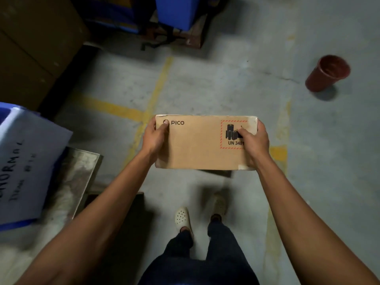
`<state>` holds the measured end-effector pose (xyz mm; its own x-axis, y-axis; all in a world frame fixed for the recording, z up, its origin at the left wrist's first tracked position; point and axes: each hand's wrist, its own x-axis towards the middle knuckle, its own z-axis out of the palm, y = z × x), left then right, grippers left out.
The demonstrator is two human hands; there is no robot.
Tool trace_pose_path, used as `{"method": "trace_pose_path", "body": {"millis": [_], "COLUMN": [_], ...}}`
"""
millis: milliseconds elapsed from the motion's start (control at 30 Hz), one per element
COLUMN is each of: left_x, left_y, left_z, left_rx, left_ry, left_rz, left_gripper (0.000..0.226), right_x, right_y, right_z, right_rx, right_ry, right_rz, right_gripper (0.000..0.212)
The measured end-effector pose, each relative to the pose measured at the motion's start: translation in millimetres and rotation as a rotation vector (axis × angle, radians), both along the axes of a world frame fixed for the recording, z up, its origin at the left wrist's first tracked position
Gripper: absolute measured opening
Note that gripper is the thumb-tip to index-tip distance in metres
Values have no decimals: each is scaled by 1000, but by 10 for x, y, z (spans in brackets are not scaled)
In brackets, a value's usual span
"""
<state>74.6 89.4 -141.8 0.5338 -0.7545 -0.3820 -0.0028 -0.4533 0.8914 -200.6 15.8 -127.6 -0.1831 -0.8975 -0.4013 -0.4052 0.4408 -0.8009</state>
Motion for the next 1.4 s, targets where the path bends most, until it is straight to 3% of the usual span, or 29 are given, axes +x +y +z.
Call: {"method": "trace_pose_path", "body": {"millis": [167, 300, 400, 533, 567, 700, 1100, 1233, 1400], "left_x": [35, -70, -153, -136, -226, -384, -340, -230, 310], "left_y": [533, 1069, 1606, 2332, 2515, 3236, 5349, 5929, 6665], "left_z": [337, 511, 603, 559, 734, 1118, 1466, 1491, 1148], "left_rx": [-59, -64, -52, -46, -37, -124, -273, -348, -339], "left_ry": [25, 52, 67, 184, 218, 292, 234, 175, 84], "left_rz": [84, 182, 244, 409, 458, 662, 1185, 1236, 1294], "left_gripper": [8, 19, 38, 87, 90, 71, 85, 82, 109], "right_x": [150, 190, 249, 384, 436, 795, 2106, 2437, 2842], "right_y": [326, 570, 764, 1102, 1196, 1634, 3268, 3787, 4352], "right_z": [330, 489, 601, 742, 767, 863, 1191, 1294, 1417], "right_rx": [-59, -70, -64, -62, -60, -60, -117, -133, -152], "right_ry": [-13, 24, 50, 48, 42, 4, -140, -227, -325], "right_rz": [67, 169, 309, 463, 500, 663, 1129, 1248, 1353], "right_gripper": [57, 57, 56, 55, 56, 53, 42, 54, 83]}}
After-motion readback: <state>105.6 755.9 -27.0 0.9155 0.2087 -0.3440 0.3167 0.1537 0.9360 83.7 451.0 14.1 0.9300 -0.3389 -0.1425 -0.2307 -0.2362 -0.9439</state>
